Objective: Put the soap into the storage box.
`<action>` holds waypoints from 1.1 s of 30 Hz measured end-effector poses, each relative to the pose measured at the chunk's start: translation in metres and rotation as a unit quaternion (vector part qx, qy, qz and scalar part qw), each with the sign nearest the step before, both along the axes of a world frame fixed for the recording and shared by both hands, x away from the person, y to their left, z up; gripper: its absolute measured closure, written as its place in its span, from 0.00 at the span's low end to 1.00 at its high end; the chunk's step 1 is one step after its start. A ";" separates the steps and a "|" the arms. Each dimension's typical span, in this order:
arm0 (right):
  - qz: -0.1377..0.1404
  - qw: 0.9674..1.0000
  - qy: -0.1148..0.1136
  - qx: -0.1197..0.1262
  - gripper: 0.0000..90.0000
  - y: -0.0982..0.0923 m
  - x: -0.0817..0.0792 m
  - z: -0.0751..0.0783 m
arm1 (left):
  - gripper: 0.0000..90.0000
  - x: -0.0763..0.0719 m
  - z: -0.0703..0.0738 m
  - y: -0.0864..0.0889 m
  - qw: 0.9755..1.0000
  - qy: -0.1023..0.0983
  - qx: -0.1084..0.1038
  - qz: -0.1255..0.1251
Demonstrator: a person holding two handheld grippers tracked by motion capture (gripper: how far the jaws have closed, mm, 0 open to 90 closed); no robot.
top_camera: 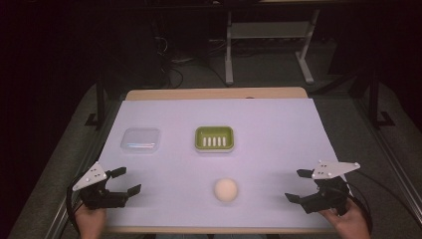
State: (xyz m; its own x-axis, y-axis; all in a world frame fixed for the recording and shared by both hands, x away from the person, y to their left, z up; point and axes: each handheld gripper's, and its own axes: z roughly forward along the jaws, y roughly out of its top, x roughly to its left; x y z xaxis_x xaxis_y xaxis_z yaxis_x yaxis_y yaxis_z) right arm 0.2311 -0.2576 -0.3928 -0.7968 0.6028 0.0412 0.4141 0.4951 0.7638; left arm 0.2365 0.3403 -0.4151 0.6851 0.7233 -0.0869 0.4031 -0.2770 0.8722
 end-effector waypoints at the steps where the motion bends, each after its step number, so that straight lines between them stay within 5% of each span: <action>1: -0.003 1.000 -0.005 -0.004 0.18 0.002 0.000 0.000 | 0.15 0.000 0.000 0.000 1.000 0.000 0.000 0.000; 6: 0.005 0.999 0.007 -0.033 0.25 0.018 0.010 -0.006 | 0.15 0.000 0.000 0.000 1.000 -0.001 -0.001 0.000; 12: 0.041 0.998 0.039 -0.028 0.23 0.031 0.022 -0.012 | 0.15 0.000 0.001 0.001 1.000 -0.001 -0.002 -0.001; 33: 0.076 0.994 0.064 -0.036 0.16 0.067 0.031 -0.010 | 0.15 0.000 0.001 -0.002 1.000 -0.003 -0.006 -0.004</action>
